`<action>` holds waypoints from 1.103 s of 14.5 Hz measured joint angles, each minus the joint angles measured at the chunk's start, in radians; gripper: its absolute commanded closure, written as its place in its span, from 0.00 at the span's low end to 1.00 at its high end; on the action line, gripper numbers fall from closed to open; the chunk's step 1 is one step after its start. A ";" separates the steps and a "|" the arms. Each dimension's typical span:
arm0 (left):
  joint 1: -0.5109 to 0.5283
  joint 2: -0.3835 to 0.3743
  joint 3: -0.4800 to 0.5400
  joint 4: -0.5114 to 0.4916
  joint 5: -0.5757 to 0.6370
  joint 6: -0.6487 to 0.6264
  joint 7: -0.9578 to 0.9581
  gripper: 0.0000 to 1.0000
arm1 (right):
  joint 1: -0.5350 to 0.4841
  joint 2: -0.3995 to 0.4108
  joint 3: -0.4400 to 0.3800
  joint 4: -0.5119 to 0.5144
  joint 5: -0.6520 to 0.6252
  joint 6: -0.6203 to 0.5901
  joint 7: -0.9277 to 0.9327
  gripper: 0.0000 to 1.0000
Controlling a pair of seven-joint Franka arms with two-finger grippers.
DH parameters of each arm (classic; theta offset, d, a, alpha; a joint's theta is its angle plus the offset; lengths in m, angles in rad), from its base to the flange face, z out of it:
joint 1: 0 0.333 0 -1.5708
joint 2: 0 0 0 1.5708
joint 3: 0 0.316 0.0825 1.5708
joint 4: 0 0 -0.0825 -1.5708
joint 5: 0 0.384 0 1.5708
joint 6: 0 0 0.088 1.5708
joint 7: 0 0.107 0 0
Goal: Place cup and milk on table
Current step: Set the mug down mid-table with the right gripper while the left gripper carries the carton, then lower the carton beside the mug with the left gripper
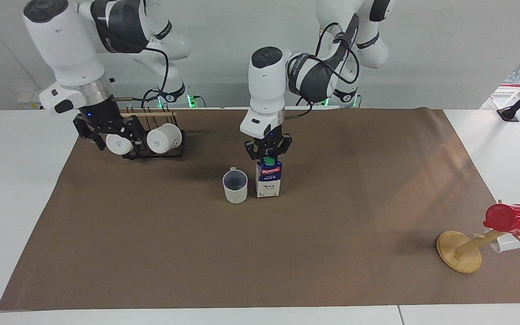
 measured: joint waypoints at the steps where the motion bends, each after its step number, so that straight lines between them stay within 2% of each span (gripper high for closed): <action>1: 0.000 0.000 0.001 0.000 0.000 0.013 0.000 1.00 | -0.014 -0.002 0.000 0.031 -0.008 -0.058 -0.004 0.00; 4: 0.000 0.003 0.002 -0.001 0.000 0.018 0.000 1.00 | -0.057 -0.016 -0.001 0.049 -0.016 -0.150 -0.047 0.00; 11: 0.000 0.009 0.004 -0.018 0.028 0.017 0.000 1.00 | -0.069 -0.017 0.002 0.049 -0.016 -0.153 -0.063 0.00; 12: 0.000 0.009 0.004 -0.019 0.030 0.017 0.000 0.83 | -0.069 -0.017 0.004 0.049 -0.016 -0.153 -0.063 0.00; 13: 0.000 0.009 0.004 -0.020 0.031 0.017 0.000 0.48 | -0.068 -0.017 0.005 0.049 -0.016 -0.153 -0.063 0.00; 14: 0.000 0.009 0.004 -0.020 0.031 0.017 0.000 0.07 | -0.065 -0.016 0.006 0.049 -0.016 -0.153 -0.063 0.00; 15: 0.000 0.009 0.004 -0.020 0.032 0.017 0.000 0.00 | -0.062 -0.016 0.007 0.049 -0.016 -0.153 -0.063 0.00; 16: 0.000 0.009 0.004 -0.021 0.033 0.017 0.000 0.00 | -0.059 -0.016 0.008 0.049 -0.016 -0.153 -0.063 0.00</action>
